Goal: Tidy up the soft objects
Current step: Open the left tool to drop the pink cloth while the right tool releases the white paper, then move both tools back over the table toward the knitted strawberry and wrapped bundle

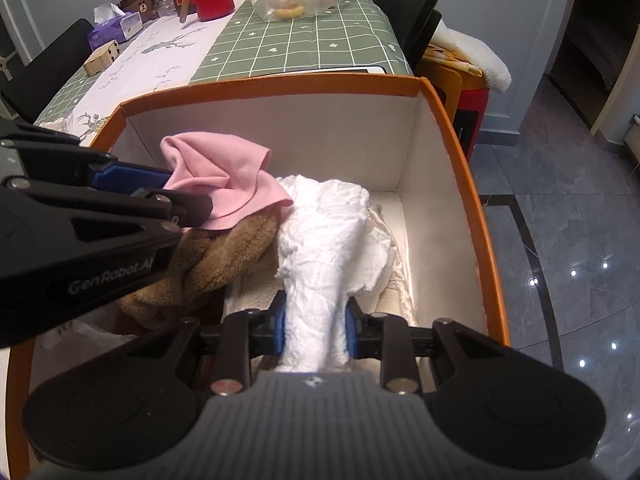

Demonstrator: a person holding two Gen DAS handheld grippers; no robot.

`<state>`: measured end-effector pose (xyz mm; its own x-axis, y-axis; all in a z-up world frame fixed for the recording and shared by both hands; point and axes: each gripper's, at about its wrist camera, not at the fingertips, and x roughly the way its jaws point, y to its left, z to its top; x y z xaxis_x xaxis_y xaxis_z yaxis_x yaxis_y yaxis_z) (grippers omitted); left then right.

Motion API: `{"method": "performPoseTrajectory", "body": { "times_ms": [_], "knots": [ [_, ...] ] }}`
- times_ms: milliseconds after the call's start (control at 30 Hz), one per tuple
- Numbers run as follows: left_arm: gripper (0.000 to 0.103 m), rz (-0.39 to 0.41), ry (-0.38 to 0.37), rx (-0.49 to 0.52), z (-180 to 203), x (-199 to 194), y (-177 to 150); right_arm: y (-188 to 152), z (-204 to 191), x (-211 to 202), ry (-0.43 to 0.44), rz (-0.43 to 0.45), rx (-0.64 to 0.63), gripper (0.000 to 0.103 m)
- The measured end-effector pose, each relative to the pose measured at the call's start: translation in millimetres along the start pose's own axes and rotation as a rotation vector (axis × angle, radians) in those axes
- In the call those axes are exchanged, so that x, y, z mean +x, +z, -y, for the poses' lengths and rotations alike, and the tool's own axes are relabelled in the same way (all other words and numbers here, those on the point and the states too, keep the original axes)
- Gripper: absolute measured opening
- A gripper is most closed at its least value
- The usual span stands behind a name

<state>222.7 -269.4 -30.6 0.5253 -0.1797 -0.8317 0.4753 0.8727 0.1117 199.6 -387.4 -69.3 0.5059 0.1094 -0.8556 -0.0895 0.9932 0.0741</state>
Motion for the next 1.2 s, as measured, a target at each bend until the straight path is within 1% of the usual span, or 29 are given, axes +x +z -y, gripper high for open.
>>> {"method": "performPoseTrajectory", "body": {
  "times_ms": [33,100,133,233,333,400,433,467,500,567,700,833,900,1000,1200],
  "knots": [
    [0.043,0.005,-0.003,-0.001,0,-3,0,0,-1,-1,-0.004,0.003,-0.003,0.031],
    [0.048,0.022,-0.003,0.002,0,-11,0,-2,-3,-3,-0.011,0.014,-0.007,0.034],
    [0.048,0.031,-0.001,0.005,0,-15,0,-2,-3,-4,-0.014,0.019,-0.008,0.037],
    [0.049,0.058,0.000,-0.003,-3,-29,1,-4,-2,-11,-0.009,0.034,-0.002,0.038],
    [0.050,0.089,-0.009,-0.024,-9,-44,1,-4,0,-23,-0.001,0.066,0.010,0.042],
    [0.051,0.105,-0.005,-0.033,-15,-54,0,-7,-2,-32,-0.014,0.092,-0.003,0.044],
    [0.052,0.112,-0.002,-0.036,-18,-60,-2,-8,-4,-36,-0.026,0.105,-0.015,0.046],
    [0.052,0.118,0.002,-0.039,-21,-65,-3,-10,-7,-40,-0.049,0.122,-0.030,0.054],
    [0.052,0.125,0.007,-0.043,-25,-71,-5,-11,-10,-44,-0.069,0.138,-0.044,0.057],
    [0.053,0.136,0.011,-0.059,-33,-81,-9,-12,-12,-53,-0.090,0.167,-0.054,0.057],
    [0.053,0.156,0.034,-0.097,-53,-100,-19,-11,-10,-70,-0.067,0.210,-0.007,0.057],
    [0.053,0.168,0.058,-0.116,-70,-116,-29,-10,-20,-83,-0.057,0.247,0.004,0.057],
    [0.054,0.176,0.070,-0.123,-79,-125,-36,-11,-27,-89,-0.056,0.264,-0.003,0.057],
    [0.059,0.187,0.101,-0.134,-92,-137,-47,-10,-41,-95,-0.052,0.285,-0.024,0.057],
    [0.060,0.191,0.134,-0.175,-125,-154,-78,-7,-76,-101,-0.023,0.312,-0.075,0.057]
  ]
}}
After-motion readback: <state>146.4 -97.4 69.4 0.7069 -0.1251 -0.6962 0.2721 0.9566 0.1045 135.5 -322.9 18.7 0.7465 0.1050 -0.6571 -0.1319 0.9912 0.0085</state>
